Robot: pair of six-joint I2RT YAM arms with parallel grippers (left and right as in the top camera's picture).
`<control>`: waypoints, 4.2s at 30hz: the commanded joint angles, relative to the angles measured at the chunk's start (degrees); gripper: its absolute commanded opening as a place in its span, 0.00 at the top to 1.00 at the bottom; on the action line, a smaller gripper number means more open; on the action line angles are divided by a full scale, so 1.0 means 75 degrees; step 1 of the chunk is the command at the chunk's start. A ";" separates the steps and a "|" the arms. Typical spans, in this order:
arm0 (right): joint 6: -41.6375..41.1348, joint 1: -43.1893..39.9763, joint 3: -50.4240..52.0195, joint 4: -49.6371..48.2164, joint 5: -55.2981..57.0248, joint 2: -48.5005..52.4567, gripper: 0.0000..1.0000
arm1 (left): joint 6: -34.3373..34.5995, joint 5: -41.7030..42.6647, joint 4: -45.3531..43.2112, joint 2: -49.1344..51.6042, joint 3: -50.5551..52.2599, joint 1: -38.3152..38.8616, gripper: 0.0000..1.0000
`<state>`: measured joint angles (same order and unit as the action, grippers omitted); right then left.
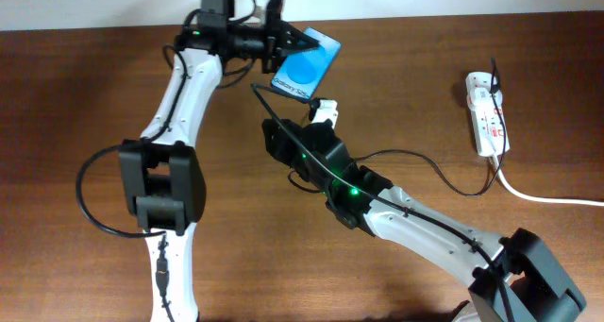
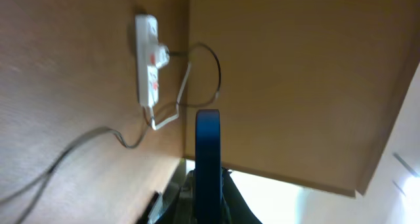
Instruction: Plug charger to phone and switch on socket
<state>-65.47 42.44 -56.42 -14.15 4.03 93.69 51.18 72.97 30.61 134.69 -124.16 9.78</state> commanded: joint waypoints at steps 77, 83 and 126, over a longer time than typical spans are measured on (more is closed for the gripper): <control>0.0297 -0.3605 -0.0023 -0.0493 -0.6114 -0.0886 0.96 | -0.1480 0.2299 0.0335 -0.0090 -0.0099 0.0539 0.80; 0.0230 -0.3614 -0.0047 -0.0635 -0.6280 -0.0740 0.96 | -0.2180 0.2299 0.0533 -0.0090 -0.0099 0.0606 0.83; 0.3541 -0.3617 -0.0440 0.3998 -0.5202 -0.0641 0.36 | -0.1052 -0.0038 0.1553 -0.0335 -0.0099 -0.2063 1.00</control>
<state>-47.35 15.05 -57.49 11.00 -40.86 89.10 36.25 78.96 42.30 134.63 -124.36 -3.07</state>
